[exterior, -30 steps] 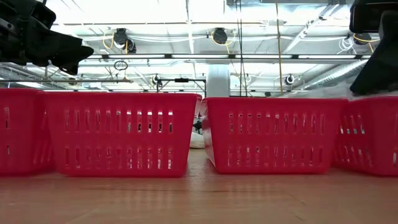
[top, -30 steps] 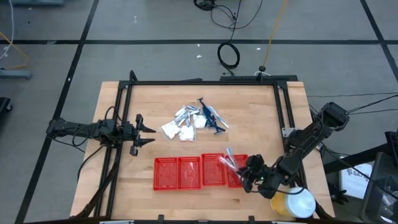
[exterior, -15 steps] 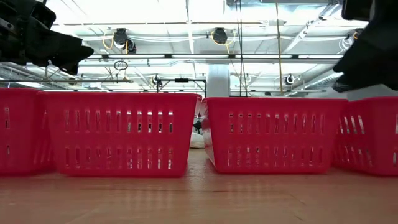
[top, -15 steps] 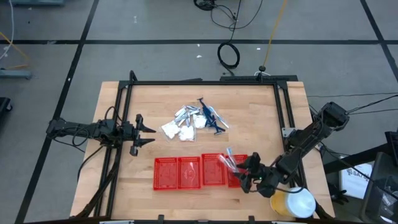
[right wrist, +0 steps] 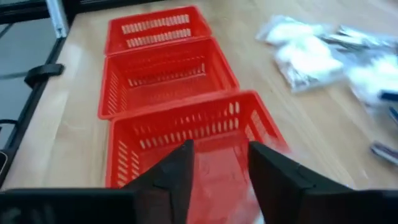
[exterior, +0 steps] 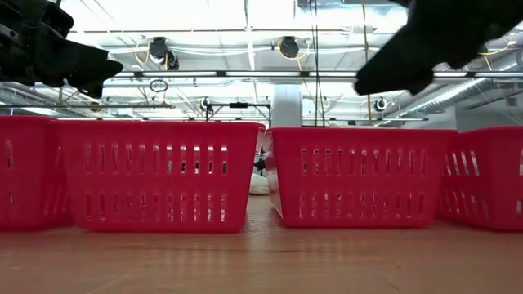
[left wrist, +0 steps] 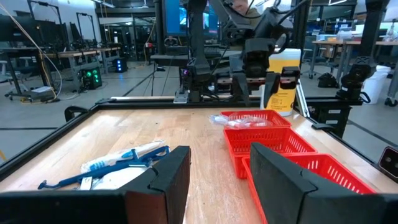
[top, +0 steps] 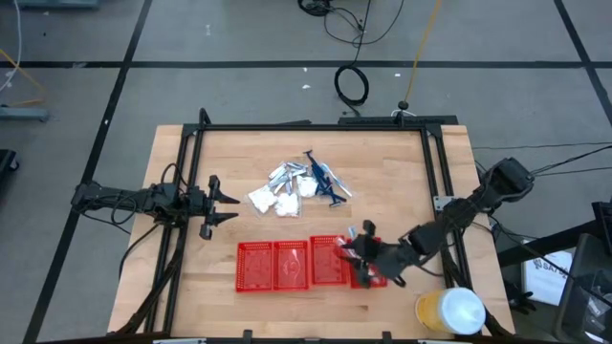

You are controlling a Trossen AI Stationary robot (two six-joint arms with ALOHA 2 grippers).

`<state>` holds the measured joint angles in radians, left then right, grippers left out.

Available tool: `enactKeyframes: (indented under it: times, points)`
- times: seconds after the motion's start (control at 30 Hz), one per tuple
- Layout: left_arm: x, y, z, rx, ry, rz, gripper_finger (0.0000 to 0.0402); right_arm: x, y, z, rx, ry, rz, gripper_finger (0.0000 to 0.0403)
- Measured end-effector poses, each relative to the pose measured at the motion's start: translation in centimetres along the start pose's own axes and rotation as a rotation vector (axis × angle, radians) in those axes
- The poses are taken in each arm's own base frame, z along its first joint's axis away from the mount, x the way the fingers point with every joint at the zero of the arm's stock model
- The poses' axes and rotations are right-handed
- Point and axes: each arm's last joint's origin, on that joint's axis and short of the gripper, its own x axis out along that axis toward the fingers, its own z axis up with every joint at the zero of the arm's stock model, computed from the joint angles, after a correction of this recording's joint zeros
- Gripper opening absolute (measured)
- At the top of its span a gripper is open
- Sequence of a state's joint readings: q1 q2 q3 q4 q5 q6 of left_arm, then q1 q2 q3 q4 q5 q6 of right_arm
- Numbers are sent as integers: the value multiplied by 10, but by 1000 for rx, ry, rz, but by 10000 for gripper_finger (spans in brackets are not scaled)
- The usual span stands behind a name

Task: Pick & Place Travel size toiletries
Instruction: Put the red toothbrush into the right red bin, then put the blue toothbrush into the right red bin

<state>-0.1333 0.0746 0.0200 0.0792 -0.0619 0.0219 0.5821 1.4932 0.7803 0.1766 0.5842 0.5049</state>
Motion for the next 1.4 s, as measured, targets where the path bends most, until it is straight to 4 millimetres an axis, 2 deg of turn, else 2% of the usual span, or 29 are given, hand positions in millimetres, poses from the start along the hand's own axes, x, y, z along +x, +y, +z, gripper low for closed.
enactKeyframes:
  times: [0.2, 0.27, 0.4, 0.6, 0.73, 1.1, 1.27, 1.4]
  points:
    - [0, 0, 0, 0, 0, 0, 166, 19, -15, 0, -81, 63, 25, 22]
    - [0, 0, 0, 0, 0, -1, 166, 21, -18, 1, -110, 66, 12, 7]
    - [0, 0, 0, 0, 0, 0, 166, 22, -22, 1, -120, 66, -24, 13]
    - [0, 0, 0, 0, 0, 0, 166, 20, -28, -5, -143, 113, -129, 2]
    - [0, 0, 0, 0, 0, 0, 166, 17, -27, -7, -154, 84, -202, 1]
    - [0, 0, 0, 0, -1, 0, 166, -9, -21, 1, -228, -48, -373, 1]
    - [0, 0, 0, 0, 0, 0, 166, -7, -40, 14, -189, -81, -481, 3]
    - [0, 0, 0, 0, 0, 0, 166, 3, -70, 29, -85, -31, -459, 24]
